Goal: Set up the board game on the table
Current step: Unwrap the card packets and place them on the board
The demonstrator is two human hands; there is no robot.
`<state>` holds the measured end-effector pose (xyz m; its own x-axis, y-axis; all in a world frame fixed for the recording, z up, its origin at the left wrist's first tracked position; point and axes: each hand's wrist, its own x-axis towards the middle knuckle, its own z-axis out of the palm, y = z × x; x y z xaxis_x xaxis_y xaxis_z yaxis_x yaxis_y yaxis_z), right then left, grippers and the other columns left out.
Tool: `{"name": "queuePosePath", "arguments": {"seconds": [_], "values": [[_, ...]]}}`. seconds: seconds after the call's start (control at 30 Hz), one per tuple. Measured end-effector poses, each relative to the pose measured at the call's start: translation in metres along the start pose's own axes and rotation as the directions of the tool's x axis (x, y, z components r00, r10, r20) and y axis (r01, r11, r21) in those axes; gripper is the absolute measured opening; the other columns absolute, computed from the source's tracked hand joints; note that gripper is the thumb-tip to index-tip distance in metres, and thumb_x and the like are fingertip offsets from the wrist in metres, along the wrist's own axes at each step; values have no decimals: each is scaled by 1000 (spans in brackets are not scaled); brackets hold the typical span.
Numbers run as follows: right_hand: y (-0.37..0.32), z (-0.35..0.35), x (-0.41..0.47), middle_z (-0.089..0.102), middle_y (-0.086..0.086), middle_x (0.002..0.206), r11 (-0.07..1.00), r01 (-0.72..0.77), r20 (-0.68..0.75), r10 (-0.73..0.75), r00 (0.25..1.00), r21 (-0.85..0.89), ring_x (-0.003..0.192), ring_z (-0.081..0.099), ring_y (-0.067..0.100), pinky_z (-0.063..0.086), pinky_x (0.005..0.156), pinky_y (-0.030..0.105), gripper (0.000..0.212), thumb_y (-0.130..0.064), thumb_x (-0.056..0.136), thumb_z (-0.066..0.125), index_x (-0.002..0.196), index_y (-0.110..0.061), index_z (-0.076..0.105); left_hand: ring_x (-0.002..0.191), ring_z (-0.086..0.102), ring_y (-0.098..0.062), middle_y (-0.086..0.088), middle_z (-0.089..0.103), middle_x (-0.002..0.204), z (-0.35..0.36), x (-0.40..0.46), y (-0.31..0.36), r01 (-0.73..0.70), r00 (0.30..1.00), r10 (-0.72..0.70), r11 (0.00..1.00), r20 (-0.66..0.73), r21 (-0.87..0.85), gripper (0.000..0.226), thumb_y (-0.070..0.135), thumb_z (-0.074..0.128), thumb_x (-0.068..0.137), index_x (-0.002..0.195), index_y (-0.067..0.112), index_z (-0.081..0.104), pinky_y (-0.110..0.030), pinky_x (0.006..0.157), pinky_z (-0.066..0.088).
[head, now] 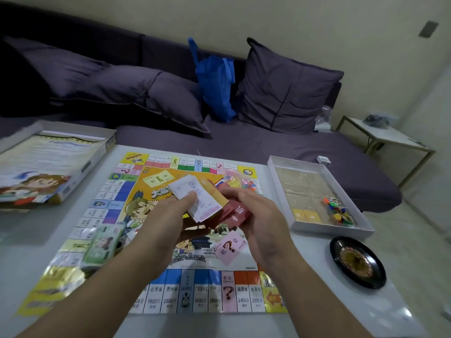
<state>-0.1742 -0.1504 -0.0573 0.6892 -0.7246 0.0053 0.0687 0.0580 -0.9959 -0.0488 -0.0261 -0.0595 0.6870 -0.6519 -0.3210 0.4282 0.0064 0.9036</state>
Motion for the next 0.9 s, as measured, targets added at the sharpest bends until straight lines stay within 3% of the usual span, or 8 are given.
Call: {"name": "queuePosePath", "arguments": {"seconds": [0.13,0.3,0.47,0.53,0.6,0.73,0.83,0.9], "values": [[6,5,4,79,2,112,998,-20,-85,15,996,-56,100,76,22,58,66,27,39,-10,110,45,102,-22,82,89,78,-36,-20,78,101,2,4,-3,40,999,-40,999,-10,-11,25,22,61,105,114,0,66,-50,79,65],[9,4,6,75,-2,115,995,-32,-177,15,984,-95,99,76,14,63,71,30,43,-2,109,46,120,-33,73,92,77,-32,-12,80,88,7,5,-7,51,998,-51,999,-25,-7,23,21,63,104,110,0,68,-45,79,65],[13,5,5,77,-2,109,983,-73,-219,34,975,-170,91,78,15,63,66,29,33,-7,107,55,112,-32,77,74,78,-30,-13,80,85,16,3,-12,48,999,-48,998,-5,35,23,21,61,105,108,0,69,-50,80,64],[14,7,2,79,-2,104,985,-96,-212,64,975,-143,91,78,17,63,68,31,33,-13,107,56,101,-34,80,76,77,-28,-12,80,83,21,1,-15,45,999,-44,998,-9,42,23,21,61,105,108,0,69,-43,66,65],[9,10,-3,81,-2,99,991,-130,-163,126,978,-14,89,78,17,61,65,29,32,-19,108,54,100,-32,82,87,77,-30,-14,80,89,25,1,-18,49,999,-49,998,-5,40,23,20,59,106,111,-1,69,-45,74,65],[11,13,-7,77,-3,118,975,-223,-71,222,972,-1,109,74,21,58,94,43,29,-41,108,49,116,-44,77,98,77,-32,-14,81,97,32,2,-24,56,998,-56,998,-6,9,23,20,56,107,117,2,68,-53,94,61],[14,9,-5,76,-4,122,956,-291,-25,290,957,-36,118,69,24,51,106,49,30,-47,107,49,123,-44,74,89,77,-27,-8,81,89,34,5,-28,45,998,-44,999,-47,17,23,21,58,106,116,5,69,-46,82,62],[14,-6,4,73,-7,124,954,-244,-72,235,969,-172,120,66,21,51,105,45,29,-38,106,53,127,-35,72,85,76,-28,-11,80,90,36,9,-29,64,997,-65,998,-52,-10,23,20,59,106,117,2,68,-39,68,61]]}}
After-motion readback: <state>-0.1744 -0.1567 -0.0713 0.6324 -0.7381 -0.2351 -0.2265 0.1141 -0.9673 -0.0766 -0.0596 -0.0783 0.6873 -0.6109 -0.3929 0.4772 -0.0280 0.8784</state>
